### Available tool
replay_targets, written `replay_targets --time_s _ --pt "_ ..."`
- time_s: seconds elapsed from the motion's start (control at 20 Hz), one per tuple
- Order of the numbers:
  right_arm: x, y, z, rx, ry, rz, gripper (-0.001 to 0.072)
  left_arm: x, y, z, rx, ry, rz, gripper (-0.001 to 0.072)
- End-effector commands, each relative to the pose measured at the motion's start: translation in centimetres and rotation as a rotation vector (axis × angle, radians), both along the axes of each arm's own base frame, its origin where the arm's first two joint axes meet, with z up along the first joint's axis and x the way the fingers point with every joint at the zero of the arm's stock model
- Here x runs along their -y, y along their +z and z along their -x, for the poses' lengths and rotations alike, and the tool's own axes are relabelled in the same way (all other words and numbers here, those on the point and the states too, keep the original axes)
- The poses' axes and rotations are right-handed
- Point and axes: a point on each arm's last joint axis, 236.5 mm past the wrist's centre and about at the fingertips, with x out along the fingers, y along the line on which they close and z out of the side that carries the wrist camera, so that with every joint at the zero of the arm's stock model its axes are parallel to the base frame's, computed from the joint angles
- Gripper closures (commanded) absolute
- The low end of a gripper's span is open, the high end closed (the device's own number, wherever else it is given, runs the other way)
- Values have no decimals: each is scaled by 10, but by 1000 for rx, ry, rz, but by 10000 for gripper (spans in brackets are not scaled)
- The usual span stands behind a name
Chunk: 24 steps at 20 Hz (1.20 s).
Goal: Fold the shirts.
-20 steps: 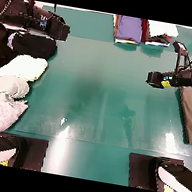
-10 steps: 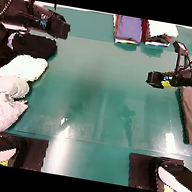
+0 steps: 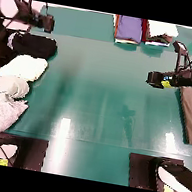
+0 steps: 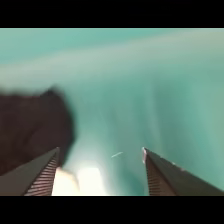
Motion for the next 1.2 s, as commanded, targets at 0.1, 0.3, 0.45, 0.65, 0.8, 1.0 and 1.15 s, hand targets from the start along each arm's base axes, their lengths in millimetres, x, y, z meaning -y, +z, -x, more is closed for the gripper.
replay_targets --time_s 0.1,0.3,0.45,0.65,0.8,1.0,1.15 --pt "0 0 0 0 1 0 689 -89 -154 -28 -287 164 -40 90" --pt "-1 0 0 1 1 -1 689 -104 -220 -35 -368 186 -35 90" --pt "0 1 -2 9 -2 -2 689 -103 -234 -38 -375 184 -33 91" --pt "0 7 -11 49 -13 -8 689 -104 -217 -39 -375 189 -34 551" --pt "-2 31 -17 97 -8 -14 689 -105 -156 -52 -273 195 -29 676" --pt "-5 116 -33 270 3 -35 689 -83 34 -46 68 111 -68 677" --pt "-6 193 -38 444 2 -58 689 -38 172 14 317 19 -64 677"
